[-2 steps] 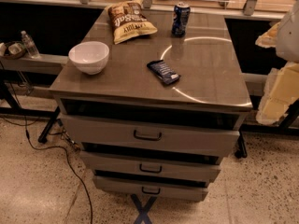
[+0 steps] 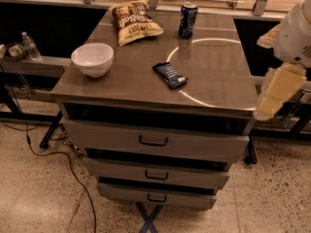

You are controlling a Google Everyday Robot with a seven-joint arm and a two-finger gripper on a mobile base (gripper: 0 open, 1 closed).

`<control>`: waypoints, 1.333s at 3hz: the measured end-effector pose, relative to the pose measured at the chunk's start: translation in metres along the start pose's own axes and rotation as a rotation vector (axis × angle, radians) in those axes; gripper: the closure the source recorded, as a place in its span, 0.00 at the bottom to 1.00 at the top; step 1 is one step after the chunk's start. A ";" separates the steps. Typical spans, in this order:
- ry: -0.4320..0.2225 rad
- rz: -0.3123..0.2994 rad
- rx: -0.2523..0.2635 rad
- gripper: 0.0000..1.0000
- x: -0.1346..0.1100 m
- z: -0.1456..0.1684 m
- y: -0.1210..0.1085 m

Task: Pick rxbar blueberry

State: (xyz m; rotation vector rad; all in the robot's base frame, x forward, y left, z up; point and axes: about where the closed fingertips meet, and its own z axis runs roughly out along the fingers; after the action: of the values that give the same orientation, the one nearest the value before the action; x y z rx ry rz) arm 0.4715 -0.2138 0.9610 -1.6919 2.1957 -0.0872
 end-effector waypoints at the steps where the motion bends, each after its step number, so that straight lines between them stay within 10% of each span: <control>1: -0.117 -0.012 0.036 0.00 -0.030 0.065 -0.059; 4: -0.278 0.087 -0.031 0.00 -0.116 0.183 -0.101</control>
Offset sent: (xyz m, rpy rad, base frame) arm 0.1820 0.0670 -0.0859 0.2569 -0.1360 0.0619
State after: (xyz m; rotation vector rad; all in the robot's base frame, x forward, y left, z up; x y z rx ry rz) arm 0.6487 -0.1012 0.8462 -1.5192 2.0661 0.1942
